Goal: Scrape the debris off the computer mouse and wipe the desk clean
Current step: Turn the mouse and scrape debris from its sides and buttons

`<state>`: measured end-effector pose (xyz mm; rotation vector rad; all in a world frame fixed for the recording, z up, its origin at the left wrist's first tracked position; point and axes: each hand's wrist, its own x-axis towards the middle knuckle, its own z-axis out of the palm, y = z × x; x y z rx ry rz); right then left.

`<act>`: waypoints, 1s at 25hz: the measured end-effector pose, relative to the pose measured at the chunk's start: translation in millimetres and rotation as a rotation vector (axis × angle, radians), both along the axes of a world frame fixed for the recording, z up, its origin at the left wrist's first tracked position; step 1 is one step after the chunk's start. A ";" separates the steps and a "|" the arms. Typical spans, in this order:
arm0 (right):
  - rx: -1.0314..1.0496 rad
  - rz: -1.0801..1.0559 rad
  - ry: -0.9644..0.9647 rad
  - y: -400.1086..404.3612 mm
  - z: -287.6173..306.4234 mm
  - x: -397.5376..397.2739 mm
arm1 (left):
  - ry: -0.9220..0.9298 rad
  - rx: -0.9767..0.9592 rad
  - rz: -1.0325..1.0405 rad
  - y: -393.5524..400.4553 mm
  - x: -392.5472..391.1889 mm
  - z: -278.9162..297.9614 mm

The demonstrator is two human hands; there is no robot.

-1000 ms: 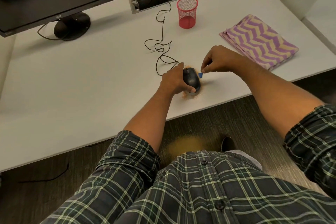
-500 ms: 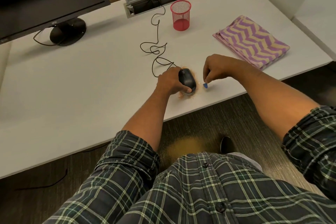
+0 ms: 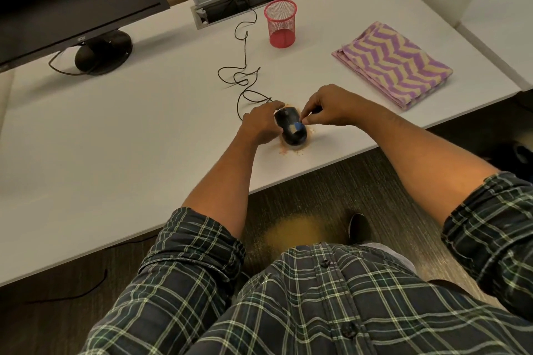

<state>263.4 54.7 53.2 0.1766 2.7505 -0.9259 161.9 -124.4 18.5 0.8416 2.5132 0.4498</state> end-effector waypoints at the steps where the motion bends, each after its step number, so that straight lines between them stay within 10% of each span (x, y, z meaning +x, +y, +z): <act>1: -0.012 0.016 -0.028 -0.4 0.0 2.1 | 0.010 0.008 -0.009 0.6 0.9 -0.1; 25: -0.015 -0.222 0.055 19.5 -1.3 -7.7 | 0.143 -0.018 -0.156 12.9 -7.0 3.0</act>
